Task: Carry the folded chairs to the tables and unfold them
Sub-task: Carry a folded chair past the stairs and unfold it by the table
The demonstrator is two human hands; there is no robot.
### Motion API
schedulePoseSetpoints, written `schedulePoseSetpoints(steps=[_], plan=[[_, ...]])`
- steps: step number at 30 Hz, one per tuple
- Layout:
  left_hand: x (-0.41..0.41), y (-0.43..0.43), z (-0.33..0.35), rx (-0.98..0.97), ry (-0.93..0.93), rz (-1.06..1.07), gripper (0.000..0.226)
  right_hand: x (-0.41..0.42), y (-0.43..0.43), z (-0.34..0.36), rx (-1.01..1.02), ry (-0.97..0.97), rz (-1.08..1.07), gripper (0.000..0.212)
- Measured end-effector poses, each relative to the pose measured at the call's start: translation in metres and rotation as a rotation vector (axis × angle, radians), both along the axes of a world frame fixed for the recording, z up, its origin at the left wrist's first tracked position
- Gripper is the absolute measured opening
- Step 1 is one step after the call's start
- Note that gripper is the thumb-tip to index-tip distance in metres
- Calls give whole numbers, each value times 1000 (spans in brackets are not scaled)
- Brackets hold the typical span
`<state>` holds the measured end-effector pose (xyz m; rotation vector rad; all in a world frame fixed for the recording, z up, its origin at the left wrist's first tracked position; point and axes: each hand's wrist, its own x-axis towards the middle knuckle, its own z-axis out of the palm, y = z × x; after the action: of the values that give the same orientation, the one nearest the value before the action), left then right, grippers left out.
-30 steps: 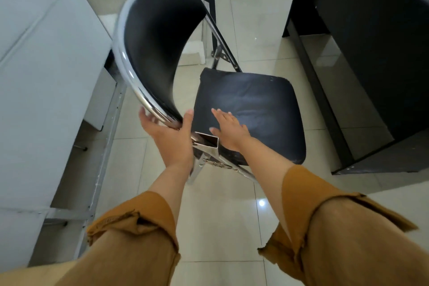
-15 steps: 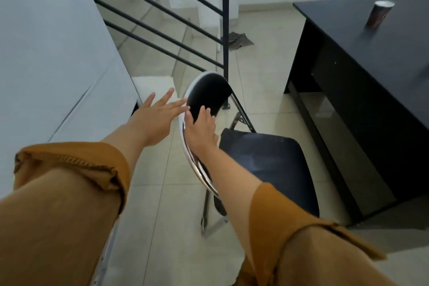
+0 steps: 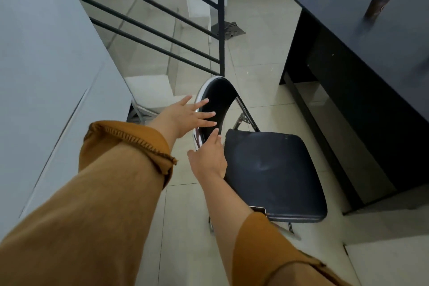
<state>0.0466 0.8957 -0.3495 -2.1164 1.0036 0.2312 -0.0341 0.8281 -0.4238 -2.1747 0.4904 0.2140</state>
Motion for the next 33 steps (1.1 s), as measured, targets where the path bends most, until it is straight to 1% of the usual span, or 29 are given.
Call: schedulePoseSetpoints(steps=[7, 10, 13, 17, 21, 25, 27, 30, 33], plan=[[29, -18, -9, 40, 178, 31, 75, 3, 2, 1, -37, 88, 22, 81], [47, -21, -9, 23, 236, -28, 70, 6, 2, 1, -73, 108, 29, 80], [64, -23, -11, 24, 282, -95, 69, 5, 3, 1, -78, 132, 23, 80], [87, -26, -18, 46, 320, -216, 71, 8, 3, 4, -77, 161, 12, 79], [123, -28, -20, 41, 397, -375, 67, 7, 2, 8, -83, 176, 13, 78], [171, -43, -14, 125, 450, -509, 61, 6, 1, 7, -83, 212, 34, 79], [185, -52, -18, 168, 487, -599, 61, 8, 0, 8, -74, 236, 25, 79], [197, -61, -24, 223, 553, -708, 68, 19, 5, 10, -77, 297, -84, 78], [203, -62, -30, 226, 589, -787, 73, 46, 13, 15, -93, 383, -204, 76]])
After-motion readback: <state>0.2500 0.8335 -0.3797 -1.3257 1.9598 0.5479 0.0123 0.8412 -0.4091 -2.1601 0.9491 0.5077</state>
